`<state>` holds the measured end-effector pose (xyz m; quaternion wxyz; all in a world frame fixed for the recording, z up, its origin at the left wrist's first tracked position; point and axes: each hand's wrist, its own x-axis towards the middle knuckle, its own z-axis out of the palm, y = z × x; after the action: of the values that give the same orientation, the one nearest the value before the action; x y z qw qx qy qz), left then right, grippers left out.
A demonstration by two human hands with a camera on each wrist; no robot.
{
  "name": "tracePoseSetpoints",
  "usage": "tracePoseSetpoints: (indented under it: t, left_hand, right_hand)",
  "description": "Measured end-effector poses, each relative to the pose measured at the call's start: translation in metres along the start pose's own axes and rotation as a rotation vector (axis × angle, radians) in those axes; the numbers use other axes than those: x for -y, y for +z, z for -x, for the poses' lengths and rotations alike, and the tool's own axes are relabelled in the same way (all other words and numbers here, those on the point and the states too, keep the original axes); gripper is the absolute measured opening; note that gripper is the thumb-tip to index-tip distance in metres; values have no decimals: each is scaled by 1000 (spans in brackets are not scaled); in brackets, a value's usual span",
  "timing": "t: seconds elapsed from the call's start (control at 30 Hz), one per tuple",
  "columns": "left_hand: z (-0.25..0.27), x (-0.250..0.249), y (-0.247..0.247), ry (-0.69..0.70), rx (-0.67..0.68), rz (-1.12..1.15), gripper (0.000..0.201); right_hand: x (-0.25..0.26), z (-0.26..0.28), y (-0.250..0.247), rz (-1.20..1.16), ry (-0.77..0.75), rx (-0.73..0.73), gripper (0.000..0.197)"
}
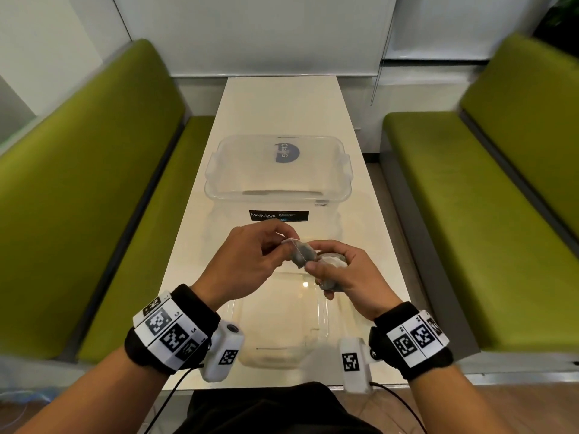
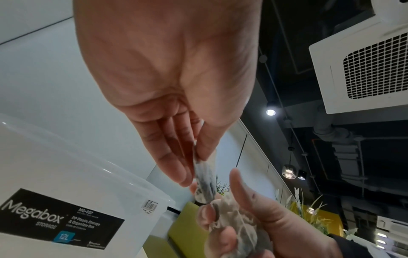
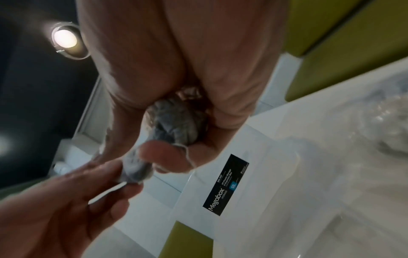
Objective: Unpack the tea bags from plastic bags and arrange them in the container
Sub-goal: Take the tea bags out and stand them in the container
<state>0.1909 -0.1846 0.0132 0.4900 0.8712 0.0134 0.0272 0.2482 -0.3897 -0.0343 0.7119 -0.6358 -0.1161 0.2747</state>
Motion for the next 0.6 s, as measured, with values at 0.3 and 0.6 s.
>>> tracePoseSetpoints:
  t: [0.3,0.6]
  left_hand:
    - [-7,-5,4,-29,-18,-16,9]
    - [-10,-12,4,-57,44,-97,7]
  right_hand:
    - [-10,-2,-7,154,-119,-113,15]
    - [-22,-7,-15,113,-78,-67,20]
